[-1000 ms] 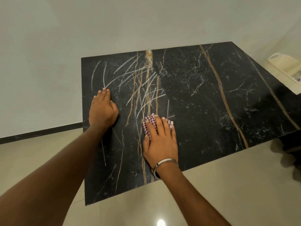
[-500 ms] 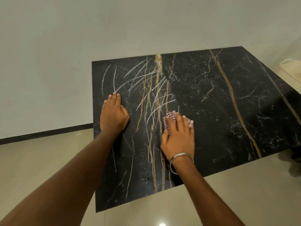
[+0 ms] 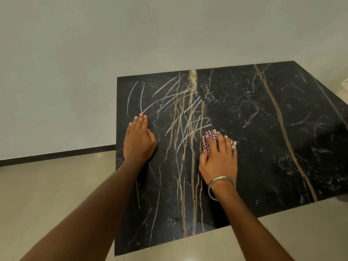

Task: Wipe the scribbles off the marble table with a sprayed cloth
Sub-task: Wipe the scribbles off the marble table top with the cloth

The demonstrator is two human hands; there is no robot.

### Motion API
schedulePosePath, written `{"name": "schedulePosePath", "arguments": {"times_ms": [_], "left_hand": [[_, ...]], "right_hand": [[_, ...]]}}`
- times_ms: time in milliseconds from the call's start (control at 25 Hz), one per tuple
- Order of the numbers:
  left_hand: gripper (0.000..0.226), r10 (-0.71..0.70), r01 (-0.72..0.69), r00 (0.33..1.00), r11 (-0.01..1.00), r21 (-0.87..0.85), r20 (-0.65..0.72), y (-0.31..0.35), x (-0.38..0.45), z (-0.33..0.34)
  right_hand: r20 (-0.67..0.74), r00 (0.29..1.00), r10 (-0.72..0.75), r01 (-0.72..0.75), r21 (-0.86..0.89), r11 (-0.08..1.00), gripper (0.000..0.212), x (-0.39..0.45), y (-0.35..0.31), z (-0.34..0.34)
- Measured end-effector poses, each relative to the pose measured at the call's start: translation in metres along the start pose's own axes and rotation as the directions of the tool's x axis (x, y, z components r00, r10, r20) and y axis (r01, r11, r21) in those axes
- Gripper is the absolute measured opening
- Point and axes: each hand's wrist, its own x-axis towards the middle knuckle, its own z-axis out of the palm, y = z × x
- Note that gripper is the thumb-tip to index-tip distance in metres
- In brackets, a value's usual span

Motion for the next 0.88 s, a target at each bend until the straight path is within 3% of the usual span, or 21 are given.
{"name": "schedulePosePath", "arguments": {"times_ms": [160,320,480,600,760,880], "left_hand": [[0.055,0.008,-0.008,1.0,1.0,0.002,0.002,0.0,0.0,0.001],[0.056,0.009,-0.009,1.0,1.0,-0.004,0.006,-0.001,-0.001,0.002],[0.058,0.004,-0.004,1.0,1.0,0.011,0.006,0.0,0.0,0.002],[0.057,-0.011,0.011,1.0,1.0,0.014,0.011,0.0,0.0,0.002],[0.06,-0.015,0.015,1.0,1.0,0.009,0.015,-0.001,-0.001,0.002],[0.056,-0.014,0.014,1.0,1.0,-0.005,0.017,-0.002,-0.001,0.002]], "right_hand": [[0.016,0.992,-0.122,0.121,0.021,0.992,0.051,-0.009,-0.035,0.008],[0.062,0.979,-0.195,0.195,0.006,0.981,0.052,0.002,-0.019,0.006],[0.01,0.999,-0.035,0.035,0.0,0.999,0.051,0.028,0.011,0.001],[-0.013,1.0,-0.008,0.008,0.0,1.0,0.052,0.031,-0.009,0.005],[0.016,0.986,-0.164,0.164,0.024,0.986,0.052,0.026,-0.048,0.014],[0.052,0.976,-0.212,0.212,0.003,0.977,0.051,0.038,-0.034,0.013]]}}
